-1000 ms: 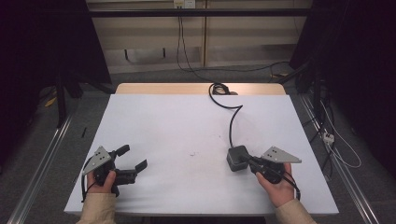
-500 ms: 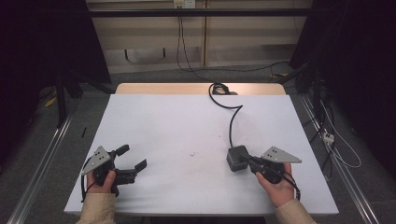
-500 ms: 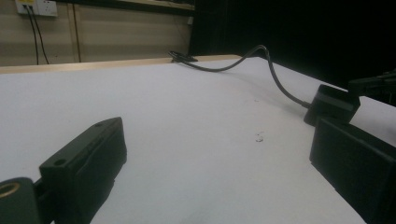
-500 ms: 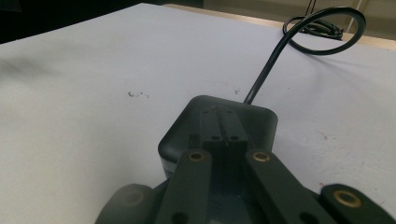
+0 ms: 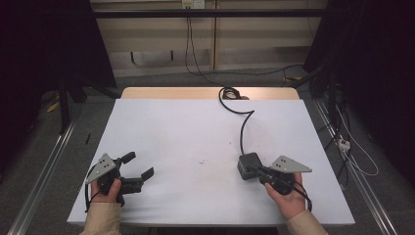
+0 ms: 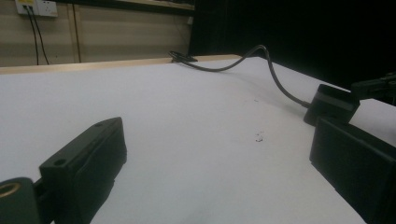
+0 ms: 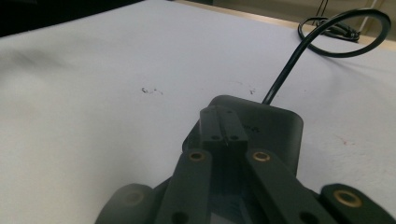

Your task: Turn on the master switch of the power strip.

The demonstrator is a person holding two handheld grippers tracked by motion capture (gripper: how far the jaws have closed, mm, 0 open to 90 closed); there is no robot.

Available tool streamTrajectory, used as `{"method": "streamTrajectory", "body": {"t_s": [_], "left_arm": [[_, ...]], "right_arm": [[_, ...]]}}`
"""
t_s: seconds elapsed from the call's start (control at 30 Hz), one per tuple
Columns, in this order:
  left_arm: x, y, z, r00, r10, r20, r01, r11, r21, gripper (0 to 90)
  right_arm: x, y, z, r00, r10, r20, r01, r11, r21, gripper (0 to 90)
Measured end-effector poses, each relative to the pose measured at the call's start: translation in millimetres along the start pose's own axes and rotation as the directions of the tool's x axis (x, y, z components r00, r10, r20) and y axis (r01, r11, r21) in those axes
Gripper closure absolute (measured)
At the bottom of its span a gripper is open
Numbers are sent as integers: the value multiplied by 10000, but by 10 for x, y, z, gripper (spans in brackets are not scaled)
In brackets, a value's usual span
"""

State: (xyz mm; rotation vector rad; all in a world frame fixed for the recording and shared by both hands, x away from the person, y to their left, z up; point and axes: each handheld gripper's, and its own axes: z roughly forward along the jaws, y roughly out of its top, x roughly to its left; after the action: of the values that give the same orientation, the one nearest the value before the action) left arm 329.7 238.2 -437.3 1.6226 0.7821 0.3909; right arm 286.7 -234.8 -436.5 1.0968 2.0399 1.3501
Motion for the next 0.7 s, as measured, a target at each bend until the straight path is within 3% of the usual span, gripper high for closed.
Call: {"method": "streamTrajectory", "body": {"t_s": [0.1,0.37,0.53,0.7], "left_arm": [[2,-1,-8,10000,-25,-13,25,10000,-15,34],[5,11,-20,10000,10,-31,-11,10000,-90,34],[20,5,-27,10000,2,-72,-2,10000,-48,34],[15,10,-32,10000,-28,-72,28,9999,-103,34]], "right_arm": [[-31,-16,3,9992,361,-183,-363,9993,-124,900],[-53,-8,-11,9995,264,-193,-266,9996,-129,900],[-119,26,-60,9996,184,234,-174,9989,-429,900],[-141,6,-39,9997,216,132,-214,9995,-219,900]]}}
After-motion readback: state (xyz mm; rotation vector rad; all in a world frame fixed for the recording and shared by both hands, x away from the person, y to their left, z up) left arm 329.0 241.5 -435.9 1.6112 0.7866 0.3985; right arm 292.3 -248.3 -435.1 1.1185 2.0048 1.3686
